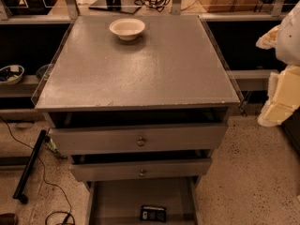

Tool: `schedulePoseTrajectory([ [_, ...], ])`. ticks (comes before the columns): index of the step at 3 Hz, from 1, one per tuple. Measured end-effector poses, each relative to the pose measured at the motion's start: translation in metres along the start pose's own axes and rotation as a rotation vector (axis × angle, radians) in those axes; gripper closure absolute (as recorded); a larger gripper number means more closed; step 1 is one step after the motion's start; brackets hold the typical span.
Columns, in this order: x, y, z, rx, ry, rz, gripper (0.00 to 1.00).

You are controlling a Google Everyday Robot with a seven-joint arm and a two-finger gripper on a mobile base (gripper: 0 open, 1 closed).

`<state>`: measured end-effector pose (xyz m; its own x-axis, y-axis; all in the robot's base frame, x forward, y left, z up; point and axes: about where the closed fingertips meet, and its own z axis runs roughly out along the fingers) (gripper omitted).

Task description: Pick rxbar blueberry from bottom drawer and place on counter

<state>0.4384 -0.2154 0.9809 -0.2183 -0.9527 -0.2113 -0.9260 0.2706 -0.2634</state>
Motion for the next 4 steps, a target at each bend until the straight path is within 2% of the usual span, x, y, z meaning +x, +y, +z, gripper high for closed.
schedulePoseTrajectory([
  [1, 0.0, 0.0, 0.0, 0.004, -0.002, 0.0, 0.0],
  [2, 0.001, 0.005, 0.014, -0.018, -0.015, 0.003, 0.0],
  [3, 0.001, 0.012, 0.039, -0.06, -0.013, -0.011, 0.0],
  [4, 0.002, 0.019, 0.075, -0.128, 0.007, -0.025, 0.0],
])
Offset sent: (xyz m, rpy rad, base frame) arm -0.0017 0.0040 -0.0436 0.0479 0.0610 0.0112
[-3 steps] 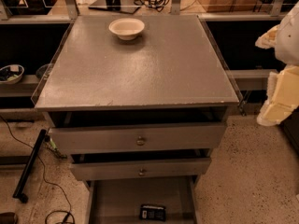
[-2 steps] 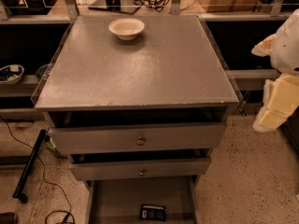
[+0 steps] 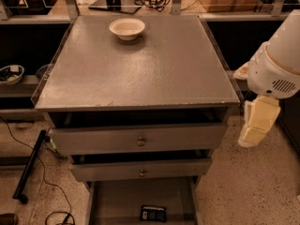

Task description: Pick rxbar blueberry from bottom drawer and place on counter

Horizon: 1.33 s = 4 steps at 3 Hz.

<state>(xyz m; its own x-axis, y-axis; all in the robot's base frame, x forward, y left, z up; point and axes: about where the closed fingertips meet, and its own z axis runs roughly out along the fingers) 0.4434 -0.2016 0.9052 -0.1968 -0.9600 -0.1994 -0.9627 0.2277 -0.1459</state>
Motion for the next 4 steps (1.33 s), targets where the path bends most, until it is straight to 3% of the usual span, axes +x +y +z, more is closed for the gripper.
schedulePoseTrajectory([
  [1, 0.0, 0.0, 0.001, -0.001, -0.001, -0.001, 0.0],
  [3, -0.002, 0.041, 0.014, 0.035, 0.003, -0.048, 0.0],
  [4, 0.001, 0.067, 0.036, -0.005, 0.0, -0.091, 0.0],
])
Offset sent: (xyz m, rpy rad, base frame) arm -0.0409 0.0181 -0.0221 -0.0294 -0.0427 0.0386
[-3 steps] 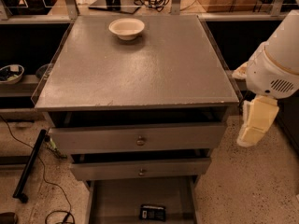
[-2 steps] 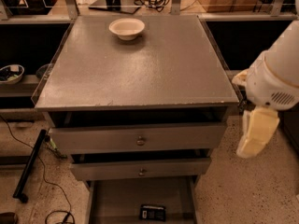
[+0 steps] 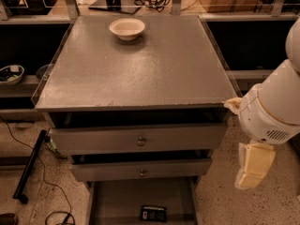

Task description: Pick rxbar blueberry from bottom drawer and place on counter

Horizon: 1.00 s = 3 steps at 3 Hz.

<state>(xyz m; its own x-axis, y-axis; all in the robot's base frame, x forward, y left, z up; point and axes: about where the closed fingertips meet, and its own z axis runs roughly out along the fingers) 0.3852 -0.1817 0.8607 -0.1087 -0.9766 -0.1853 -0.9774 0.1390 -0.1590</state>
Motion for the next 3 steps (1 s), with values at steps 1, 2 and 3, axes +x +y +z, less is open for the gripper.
schedulePoseTrajectory([
  [1, 0.0, 0.0, 0.0, 0.0, 0.0, 0.0, 0.0],
  [2, 0.0, 0.016, 0.035, -0.056, -0.034, -0.004, 0.0],
  [3, 0.0, 0.028, 0.068, -0.095, -0.062, -0.012, 0.0],
])
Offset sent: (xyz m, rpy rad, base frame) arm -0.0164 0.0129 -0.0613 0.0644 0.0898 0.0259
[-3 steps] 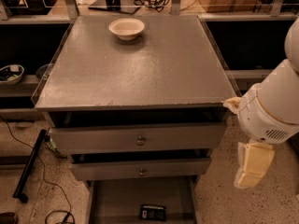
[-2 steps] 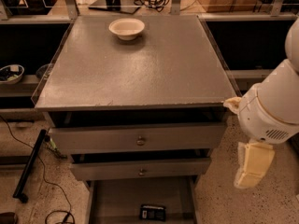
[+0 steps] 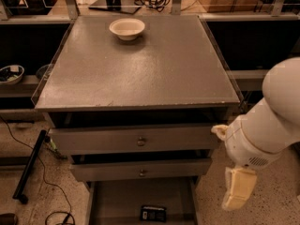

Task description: Pick rxbar blueberry from bottom drawer and place on counter

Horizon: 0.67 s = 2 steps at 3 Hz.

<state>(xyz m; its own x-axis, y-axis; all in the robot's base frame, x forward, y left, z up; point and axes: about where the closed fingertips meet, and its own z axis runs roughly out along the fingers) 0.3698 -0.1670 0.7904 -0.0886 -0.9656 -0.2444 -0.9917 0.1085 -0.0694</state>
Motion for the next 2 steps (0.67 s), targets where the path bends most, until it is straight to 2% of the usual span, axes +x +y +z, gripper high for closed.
schedulePoseTrajectory([
  [1, 0.002, 0.001, 0.033, -0.042, -0.012, -0.009, 0.0],
  [2, 0.0, 0.005, 0.044, -0.05, -0.019, -0.005, 0.0],
])
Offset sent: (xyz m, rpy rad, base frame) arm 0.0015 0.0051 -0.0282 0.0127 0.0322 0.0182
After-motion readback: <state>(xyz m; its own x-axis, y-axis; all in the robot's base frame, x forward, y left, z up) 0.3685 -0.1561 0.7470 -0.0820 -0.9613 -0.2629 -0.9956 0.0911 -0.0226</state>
